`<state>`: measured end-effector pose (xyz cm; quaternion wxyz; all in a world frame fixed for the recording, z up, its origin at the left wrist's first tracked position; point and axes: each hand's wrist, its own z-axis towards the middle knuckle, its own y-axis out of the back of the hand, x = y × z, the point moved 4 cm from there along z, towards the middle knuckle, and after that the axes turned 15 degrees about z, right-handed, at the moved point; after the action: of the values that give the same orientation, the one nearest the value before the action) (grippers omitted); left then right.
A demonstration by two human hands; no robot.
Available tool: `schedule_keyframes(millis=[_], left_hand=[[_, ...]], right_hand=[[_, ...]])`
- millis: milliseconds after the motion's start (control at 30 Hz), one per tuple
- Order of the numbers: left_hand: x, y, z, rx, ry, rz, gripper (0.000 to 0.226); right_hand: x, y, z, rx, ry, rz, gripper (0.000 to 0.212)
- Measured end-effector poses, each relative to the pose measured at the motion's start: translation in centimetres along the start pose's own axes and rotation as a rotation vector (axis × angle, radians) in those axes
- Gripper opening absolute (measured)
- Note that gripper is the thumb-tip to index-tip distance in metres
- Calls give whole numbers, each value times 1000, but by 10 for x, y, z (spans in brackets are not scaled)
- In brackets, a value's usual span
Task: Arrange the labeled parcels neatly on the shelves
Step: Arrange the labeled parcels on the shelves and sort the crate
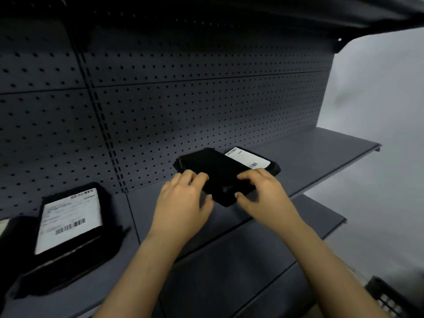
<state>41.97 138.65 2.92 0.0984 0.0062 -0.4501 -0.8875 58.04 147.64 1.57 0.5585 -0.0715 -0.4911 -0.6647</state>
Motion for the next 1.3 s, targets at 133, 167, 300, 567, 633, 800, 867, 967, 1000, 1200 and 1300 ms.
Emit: schedule_keyframes(millis=[133, 167, 300, 567, 633, 800, 867, 967, 1000, 1200, 1300], left_hand=[[-24, -19, 16, 39, 94, 11, 49], [-29, -24, 18, 55, 125, 7, 51], [-47, -43, 28, 131, 242, -65, 64], [-60, -77, 35, 353, 442, -82, 81], [-61, -82, 36, 347, 458, -88, 78], [-60, -87, 35, 294, 495, -101, 72], [-61, -86, 32, 286, 507, -123, 72], [-57, -84, 26, 274, 535, -167, 72], [-54, -83, 23, 269, 552, -177, 72], [-34, -78, 4, 251, 621, -226, 69], [-24, -69, -3, 204, 580, -200, 71]], right_hand=[[-40, 12, 33, 64, 30, 89, 59], [-51, 14, 40, 91, 18, 102, 65], [-84, 15, 61, 249, -1, 197, 84], [-119, 0, 80, 418, -40, 239, 83], [-120, 2, 82, 402, 28, 232, 53], [-132, -6, 82, 414, 84, 223, 38], [-133, -7, 82, 398, 100, 246, 42], [-126, -4, 81, 361, 147, 310, 42], [-122, -3, 80, 349, 166, 337, 43], [-91, -13, 79, 417, 220, 520, 51], [-73, -21, 78, 449, 282, 512, 49]])
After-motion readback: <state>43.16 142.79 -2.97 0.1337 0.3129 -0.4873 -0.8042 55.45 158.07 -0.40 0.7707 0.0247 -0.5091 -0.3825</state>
